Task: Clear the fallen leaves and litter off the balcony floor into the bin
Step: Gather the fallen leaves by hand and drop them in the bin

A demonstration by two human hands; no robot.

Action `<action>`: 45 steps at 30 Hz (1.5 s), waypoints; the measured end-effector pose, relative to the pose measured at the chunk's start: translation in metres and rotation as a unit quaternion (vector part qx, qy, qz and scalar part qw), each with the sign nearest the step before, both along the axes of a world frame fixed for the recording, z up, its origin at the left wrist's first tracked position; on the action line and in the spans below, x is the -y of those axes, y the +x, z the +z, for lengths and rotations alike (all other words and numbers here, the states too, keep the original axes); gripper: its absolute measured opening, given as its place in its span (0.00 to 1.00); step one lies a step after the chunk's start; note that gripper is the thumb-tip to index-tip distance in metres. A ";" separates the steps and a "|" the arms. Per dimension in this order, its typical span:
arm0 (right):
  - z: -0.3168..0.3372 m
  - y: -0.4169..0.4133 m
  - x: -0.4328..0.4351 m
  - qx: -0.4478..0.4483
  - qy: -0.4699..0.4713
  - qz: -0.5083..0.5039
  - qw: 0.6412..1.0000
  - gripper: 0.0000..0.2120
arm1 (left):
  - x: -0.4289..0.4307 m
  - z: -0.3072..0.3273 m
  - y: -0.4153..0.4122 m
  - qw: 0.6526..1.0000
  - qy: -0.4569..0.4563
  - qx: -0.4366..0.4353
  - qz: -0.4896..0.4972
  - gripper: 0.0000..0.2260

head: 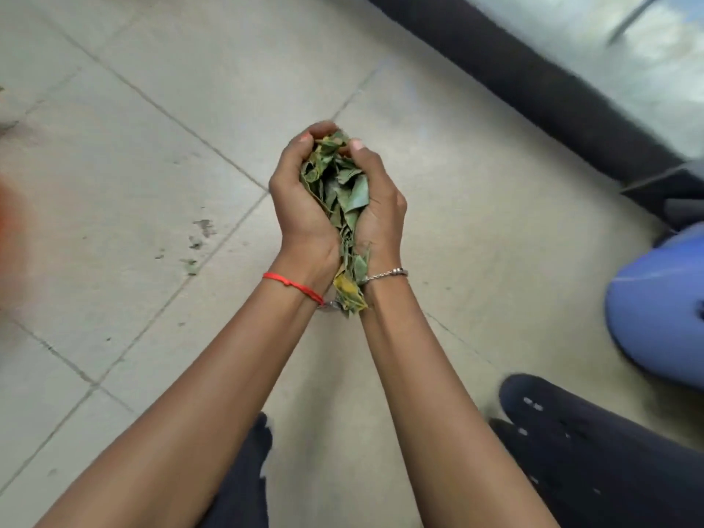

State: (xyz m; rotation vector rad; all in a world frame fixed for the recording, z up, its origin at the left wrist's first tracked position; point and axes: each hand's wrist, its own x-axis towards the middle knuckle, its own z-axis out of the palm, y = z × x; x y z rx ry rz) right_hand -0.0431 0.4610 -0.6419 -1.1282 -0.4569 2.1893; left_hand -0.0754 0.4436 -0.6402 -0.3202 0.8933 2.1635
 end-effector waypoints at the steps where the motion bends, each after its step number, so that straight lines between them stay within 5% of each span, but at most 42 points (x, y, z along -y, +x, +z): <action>1: 0.010 0.014 -0.008 0.009 0.000 -0.009 1.000 0.04 | -0.008 0.008 0.014 1.000 0.000 0.004 -0.017 0.11; 14: 0.192 0.251 -0.130 0.101 -0.057 -0.252 0.961 0.07 | -0.144 0.208 0.247 0.954 -0.087 0.104 -0.266 0.09; 21: 0.208 0.344 -0.203 0.219 -0.161 -0.266 0.925 0.12 | -0.220 0.201 0.319 0.902 -0.228 0.189 -0.315 0.19; 25: 0.198 0.371 -0.216 0.295 -0.185 -0.276 0.896 0.12 | -0.231 0.183 0.319 0.882 -0.323 0.168 -0.300 0.12; 30: 0.195 0.368 -0.209 0.391 -0.195 -0.281 0.855 0.19 | -0.217 0.190 0.305 0.879 -0.322 0.171 -0.306 0.12; 37: 0.205 0.273 -0.148 0.562 0.144 -0.259 0.772 0.07 | -0.161 0.213 0.230 0.848 -0.308 0.069 -0.427 0.06; 45: 0.191 0.142 -0.026 0.457 0.353 0.076 0.813 0.11 | -0.013 0.198 0.090 0.865 -0.381 -0.062 -0.322 0.08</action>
